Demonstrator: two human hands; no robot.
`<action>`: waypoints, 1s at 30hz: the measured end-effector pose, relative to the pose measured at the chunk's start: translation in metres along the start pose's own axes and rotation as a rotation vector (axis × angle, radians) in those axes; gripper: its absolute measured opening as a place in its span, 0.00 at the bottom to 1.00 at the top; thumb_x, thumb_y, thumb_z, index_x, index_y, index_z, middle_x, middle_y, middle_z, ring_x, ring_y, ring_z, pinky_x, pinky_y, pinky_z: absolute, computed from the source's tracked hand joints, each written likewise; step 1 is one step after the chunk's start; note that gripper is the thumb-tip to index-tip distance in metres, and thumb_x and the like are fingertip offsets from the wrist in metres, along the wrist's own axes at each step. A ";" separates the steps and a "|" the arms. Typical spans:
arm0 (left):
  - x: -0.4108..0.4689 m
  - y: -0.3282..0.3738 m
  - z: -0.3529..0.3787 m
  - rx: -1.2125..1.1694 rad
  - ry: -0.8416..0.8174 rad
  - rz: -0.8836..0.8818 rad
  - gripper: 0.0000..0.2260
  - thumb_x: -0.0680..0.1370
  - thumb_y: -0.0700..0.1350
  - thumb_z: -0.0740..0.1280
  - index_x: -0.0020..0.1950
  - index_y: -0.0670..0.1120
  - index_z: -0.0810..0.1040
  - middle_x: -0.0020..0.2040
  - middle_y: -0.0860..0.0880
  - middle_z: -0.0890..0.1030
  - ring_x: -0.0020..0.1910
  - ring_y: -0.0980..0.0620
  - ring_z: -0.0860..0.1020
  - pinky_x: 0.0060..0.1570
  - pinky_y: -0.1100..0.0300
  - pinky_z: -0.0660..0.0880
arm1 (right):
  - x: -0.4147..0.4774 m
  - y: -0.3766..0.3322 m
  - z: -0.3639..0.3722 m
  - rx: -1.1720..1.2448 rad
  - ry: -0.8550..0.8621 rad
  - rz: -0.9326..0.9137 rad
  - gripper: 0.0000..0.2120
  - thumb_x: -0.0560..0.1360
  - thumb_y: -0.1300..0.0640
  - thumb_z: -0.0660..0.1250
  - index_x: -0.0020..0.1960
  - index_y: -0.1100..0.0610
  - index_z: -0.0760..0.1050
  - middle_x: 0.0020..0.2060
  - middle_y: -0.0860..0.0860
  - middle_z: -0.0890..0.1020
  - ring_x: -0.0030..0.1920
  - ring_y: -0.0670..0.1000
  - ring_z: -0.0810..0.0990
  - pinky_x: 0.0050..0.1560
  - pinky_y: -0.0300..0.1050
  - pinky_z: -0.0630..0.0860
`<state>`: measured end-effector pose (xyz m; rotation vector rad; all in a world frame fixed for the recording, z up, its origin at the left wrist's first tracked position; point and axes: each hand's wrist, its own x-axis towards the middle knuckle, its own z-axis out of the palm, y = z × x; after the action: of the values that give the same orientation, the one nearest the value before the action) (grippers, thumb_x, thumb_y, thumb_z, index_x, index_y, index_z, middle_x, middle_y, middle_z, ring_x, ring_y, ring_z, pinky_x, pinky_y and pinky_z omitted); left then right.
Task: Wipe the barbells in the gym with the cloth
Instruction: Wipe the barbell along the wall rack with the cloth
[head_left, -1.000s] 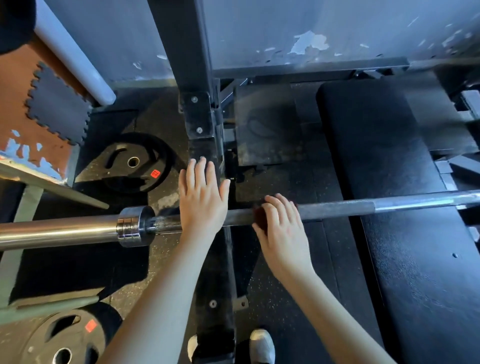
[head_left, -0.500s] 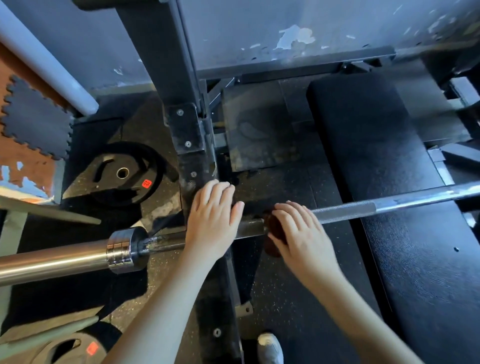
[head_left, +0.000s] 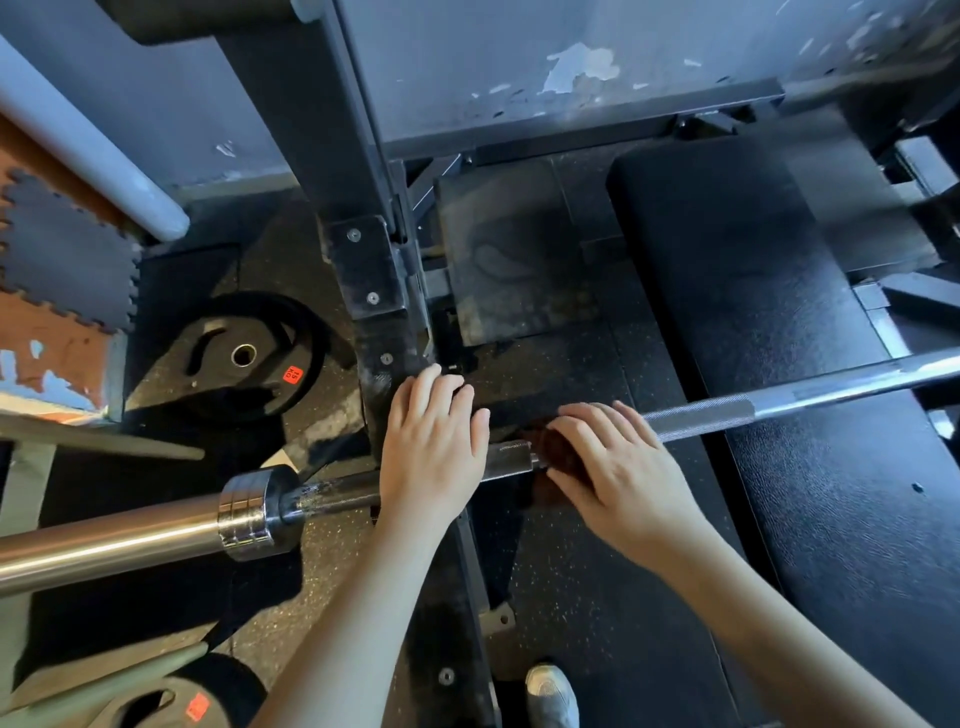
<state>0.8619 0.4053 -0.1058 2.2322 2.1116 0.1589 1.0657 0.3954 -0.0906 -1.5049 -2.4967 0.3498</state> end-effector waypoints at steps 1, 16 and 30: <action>-0.001 0.000 0.000 0.002 -0.002 0.005 0.23 0.82 0.51 0.48 0.58 0.44 0.81 0.59 0.49 0.79 0.68 0.46 0.70 0.69 0.47 0.65 | 0.005 -0.002 0.000 -0.033 0.006 0.008 0.18 0.77 0.46 0.57 0.56 0.57 0.75 0.52 0.53 0.80 0.52 0.56 0.79 0.59 0.53 0.75; -0.008 0.006 -0.006 0.050 -0.032 -0.028 0.25 0.82 0.52 0.48 0.63 0.42 0.79 0.66 0.45 0.77 0.72 0.44 0.68 0.71 0.42 0.61 | 0.048 -0.012 -0.010 0.039 -0.211 0.281 0.18 0.81 0.45 0.54 0.56 0.58 0.72 0.44 0.55 0.82 0.44 0.61 0.81 0.44 0.51 0.75; -0.013 0.009 -0.006 0.080 -0.018 -0.061 0.26 0.81 0.53 0.48 0.66 0.41 0.77 0.68 0.45 0.76 0.72 0.45 0.67 0.73 0.42 0.59 | 0.046 0.008 -0.015 0.093 -0.231 0.270 0.18 0.81 0.42 0.58 0.64 0.52 0.71 0.47 0.55 0.83 0.47 0.61 0.81 0.45 0.50 0.74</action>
<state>0.8689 0.3913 -0.0992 2.1986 2.2117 0.0521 1.0559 0.4411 -0.0768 -1.8605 -2.4000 0.7106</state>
